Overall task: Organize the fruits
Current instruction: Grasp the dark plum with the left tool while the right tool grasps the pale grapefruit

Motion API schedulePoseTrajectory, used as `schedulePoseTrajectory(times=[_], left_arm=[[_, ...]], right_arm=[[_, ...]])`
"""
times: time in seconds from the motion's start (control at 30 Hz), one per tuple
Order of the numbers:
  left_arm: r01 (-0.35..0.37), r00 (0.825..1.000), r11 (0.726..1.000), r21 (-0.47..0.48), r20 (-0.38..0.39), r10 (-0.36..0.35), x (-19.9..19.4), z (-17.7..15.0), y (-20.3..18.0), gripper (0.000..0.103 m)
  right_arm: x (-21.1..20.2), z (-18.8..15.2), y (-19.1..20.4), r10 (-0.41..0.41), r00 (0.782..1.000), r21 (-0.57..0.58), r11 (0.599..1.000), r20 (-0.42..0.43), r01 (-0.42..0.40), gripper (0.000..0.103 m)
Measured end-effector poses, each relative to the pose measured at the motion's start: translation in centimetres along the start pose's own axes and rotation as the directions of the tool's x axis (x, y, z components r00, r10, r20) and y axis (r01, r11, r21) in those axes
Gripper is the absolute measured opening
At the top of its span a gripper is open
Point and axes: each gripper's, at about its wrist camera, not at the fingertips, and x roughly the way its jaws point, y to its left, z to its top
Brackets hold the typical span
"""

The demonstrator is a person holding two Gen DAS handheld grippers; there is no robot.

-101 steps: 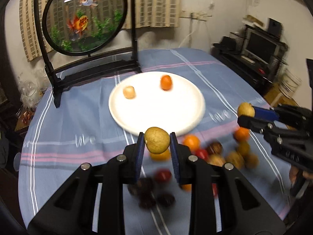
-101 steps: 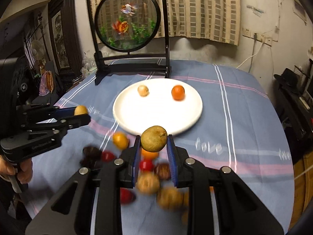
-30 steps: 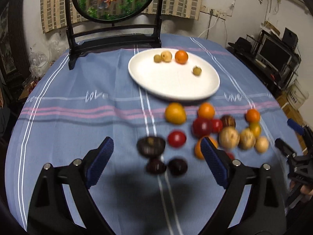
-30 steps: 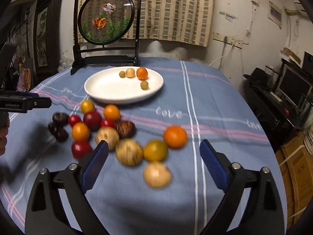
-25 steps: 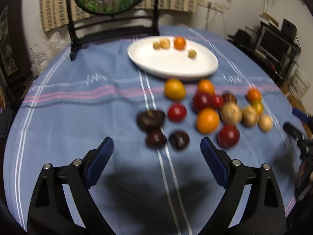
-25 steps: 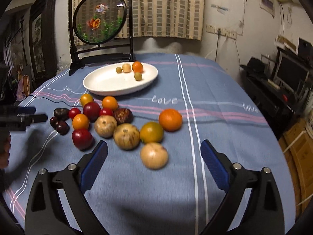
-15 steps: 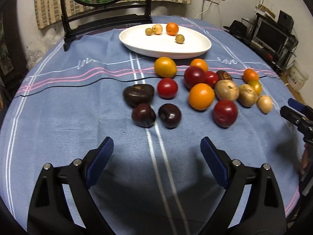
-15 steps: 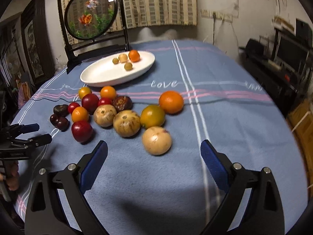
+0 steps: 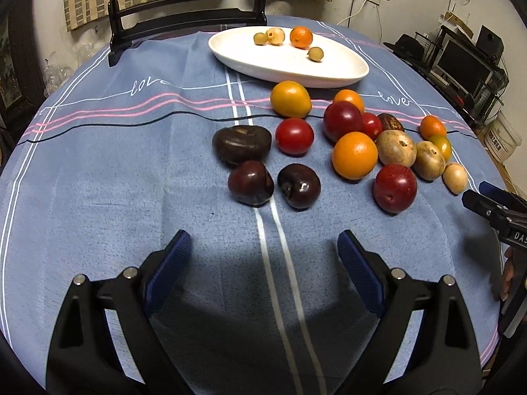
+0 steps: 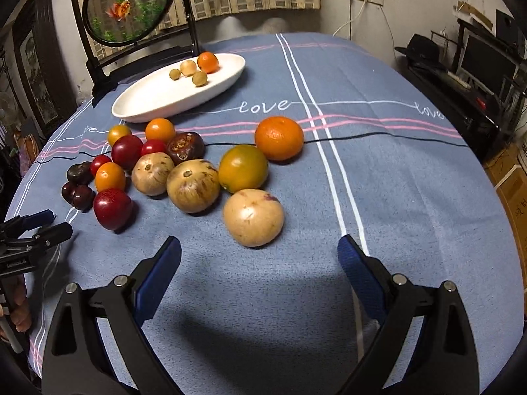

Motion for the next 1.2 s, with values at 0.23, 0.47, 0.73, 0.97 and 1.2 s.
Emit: schedulePoseTrajectory(times=[0.23,0.47,0.73,0.97,1.2], left_arm=[[-0.003,1.0,1.0,0.006,0.011,0.003,-0.1,0.0,-0.2,0.092],[0.002,1.0,1.0,0.004,0.011,-0.002,-0.1,0.0,-0.1,0.092],[0.009,1.0,1.0,0.002,0.009,-0.009,-0.5,0.3,0.2,0.092],[-0.002,1.0,1.0,-0.028,0.029,0.003,-1.7,3.0,1.8,0.092],[-0.025,1.0,0.999,-0.023,0.015,0.026,-0.4,6.1,1.8,0.092]], right_arm=[[0.8,0.8,-0.2,0.014,1.0,0.019,1.0,-0.021,-0.013,0.082],[2.2,1.3,0.7,0.002,0.997,-0.018,1.0,-0.071,-0.003,0.058],[2.5,1.7,0.1,0.003,0.998,-0.007,1.0,-0.058,-0.003,0.047],[2.3,1.7,0.5,0.009,0.999,-0.03,0.999,-0.048,-0.011,0.042],[1.9,1.3,0.0,0.043,0.998,-0.005,0.999,-0.044,-0.043,0.042]])
